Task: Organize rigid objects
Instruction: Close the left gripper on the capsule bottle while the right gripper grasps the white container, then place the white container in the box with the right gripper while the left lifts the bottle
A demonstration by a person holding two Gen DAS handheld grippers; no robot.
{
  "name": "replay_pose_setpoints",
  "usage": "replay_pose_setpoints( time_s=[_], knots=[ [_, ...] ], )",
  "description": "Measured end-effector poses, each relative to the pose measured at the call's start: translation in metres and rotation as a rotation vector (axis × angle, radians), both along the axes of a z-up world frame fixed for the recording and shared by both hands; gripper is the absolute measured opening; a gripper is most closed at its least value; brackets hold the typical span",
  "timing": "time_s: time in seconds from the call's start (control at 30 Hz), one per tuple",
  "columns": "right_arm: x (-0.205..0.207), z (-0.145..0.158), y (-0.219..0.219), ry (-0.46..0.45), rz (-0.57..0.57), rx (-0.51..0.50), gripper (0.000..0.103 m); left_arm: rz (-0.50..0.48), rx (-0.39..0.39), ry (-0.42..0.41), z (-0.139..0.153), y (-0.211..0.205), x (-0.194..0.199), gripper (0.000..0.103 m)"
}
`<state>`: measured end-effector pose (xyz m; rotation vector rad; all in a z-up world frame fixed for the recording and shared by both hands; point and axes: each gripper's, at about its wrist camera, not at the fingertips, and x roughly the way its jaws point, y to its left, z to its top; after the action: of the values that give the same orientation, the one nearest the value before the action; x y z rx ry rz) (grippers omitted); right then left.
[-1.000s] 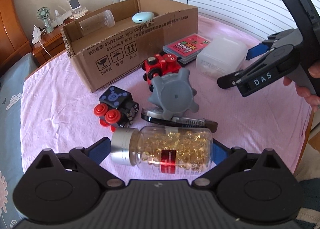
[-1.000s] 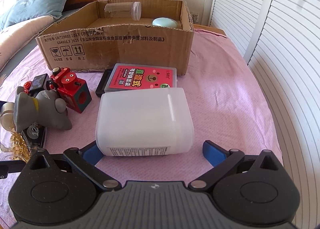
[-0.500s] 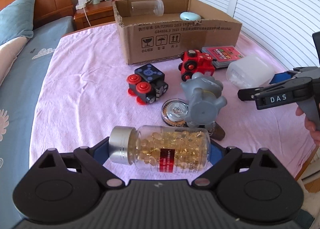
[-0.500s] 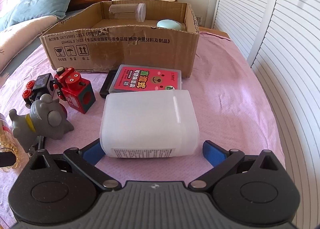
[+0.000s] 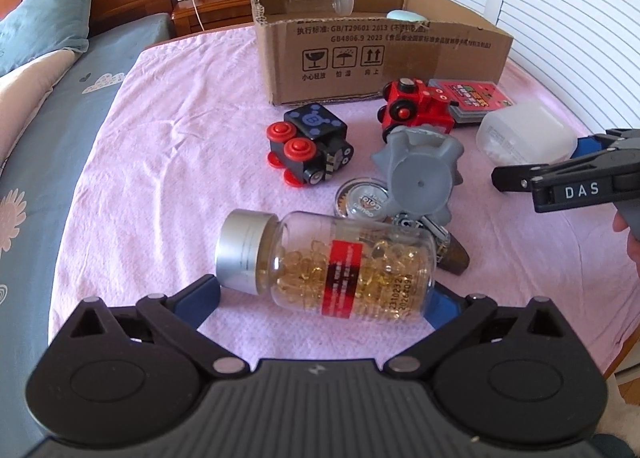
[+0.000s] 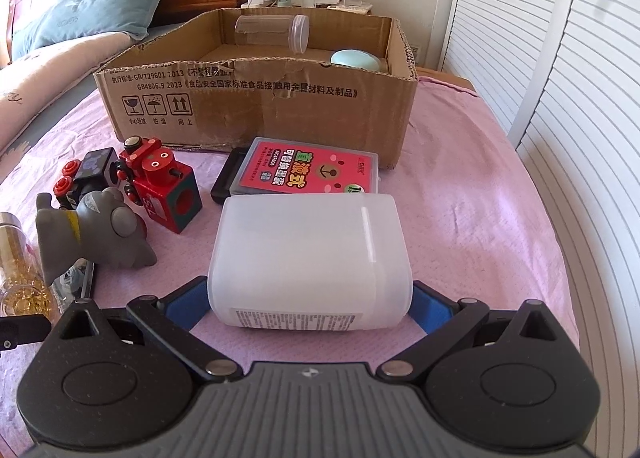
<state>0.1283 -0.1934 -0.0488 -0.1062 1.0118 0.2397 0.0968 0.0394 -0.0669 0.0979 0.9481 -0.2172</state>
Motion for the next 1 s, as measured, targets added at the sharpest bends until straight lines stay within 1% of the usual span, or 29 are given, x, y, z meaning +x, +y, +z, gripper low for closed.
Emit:
replay_pose_setpoints(
  time_s=[0.1,0.13,0.2,0.27,0.4,0.5,0.6,0.67,0.77,0.83,0.9,1.0],
  knots=[
    [0.006,0.000,0.003,0.010,0.010,-0.002,0.103,0.003,0.002,-0.003,0.001,-0.001,0.000,0.102],
    [0.007,0.000,0.004,0.016,0.009,-0.004,0.103,-0.002,0.004,-0.009,0.001,-0.001,-0.001,0.100],
    [0.010,0.001,0.005,0.031,0.006,-0.011,0.103,-0.009,0.010,-0.035,0.006,-0.002,-0.003,0.100],
    [0.012,0.002,0.007,0.042,0.012,-0.021,0.103,-0.016,-0.005,-0.052,0.011,-0.001,-0.004,0.100],
    [0.015,0.003,0.009,0.066,0.008,-0.035,0.103,-0.021,-0.018,-0.057,0.014,-0.002,-0.002,0.100],
    [0.016,0.004,0.012,0.066,0.015,-0.050,0.103,-0.023,-0.009,-0.064,0.016,-0.004,-0.002,0.100],
    [0.018,0.006,0.012,0.068,0.010,-0.052,0.103,-0.017,-0.023,-0.060,0.017,-0.004,0.000,0.099],
    [0.019,0.007,0.013,0.082,0.013,-0.043,0.101,-0.010,-0.024,-0.060,0.017,-0.003,0.000,0.098],
    [0.021,0.008,0.014,0.085,0.016,-0.062,0.100,-0.008,-0.027,-0.060,0.018,-0.002,0.001,0.096],
    [0.022,0.010,0.015,0.081,0.016,-0.069,0.097,-0.007,-0.029,-0.057,0.018,-0.002,0.000,0.096],
    [0.023,0.011,0.015,0.088,0.017,-0.067,0.097,-0.009,-0.026,-0.059,0.018,-0.003,0.000,0.096],
    [0.025,0.010,0.017,0.095,0.020,-0.095,0.091,-0.008,-0.025,-0.053,0.018,-0.002,0.001,0.096]
  ],
)
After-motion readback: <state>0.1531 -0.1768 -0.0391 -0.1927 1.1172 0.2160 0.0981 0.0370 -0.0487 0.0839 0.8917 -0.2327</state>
